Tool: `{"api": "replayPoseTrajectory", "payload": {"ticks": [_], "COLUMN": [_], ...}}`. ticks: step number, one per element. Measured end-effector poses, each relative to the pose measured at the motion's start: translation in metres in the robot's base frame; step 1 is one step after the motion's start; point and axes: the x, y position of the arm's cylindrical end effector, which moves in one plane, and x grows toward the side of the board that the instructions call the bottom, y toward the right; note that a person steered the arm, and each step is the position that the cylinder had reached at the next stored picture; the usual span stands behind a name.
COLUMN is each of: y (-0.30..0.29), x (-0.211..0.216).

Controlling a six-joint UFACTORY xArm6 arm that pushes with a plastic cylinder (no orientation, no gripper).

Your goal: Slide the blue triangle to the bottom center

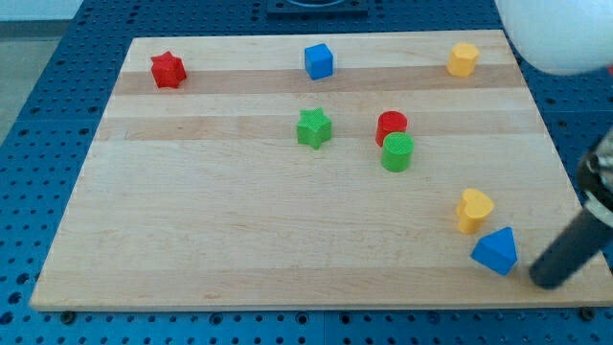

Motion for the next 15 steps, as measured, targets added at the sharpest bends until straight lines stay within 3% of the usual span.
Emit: {"api": "replayPoseTrajectory", "payload": {"ticks": [2,6,7,8,10,11,12,14,15], "y": [-0.01,-0.159,-0.146,-0.128,-0.157,-0.154,-0.095,-0.095,-0.108], "x": [-0.008,-0.012,0.021,0.027,-0.034,-0.028,-0.002,-0.074,-0.074]}}
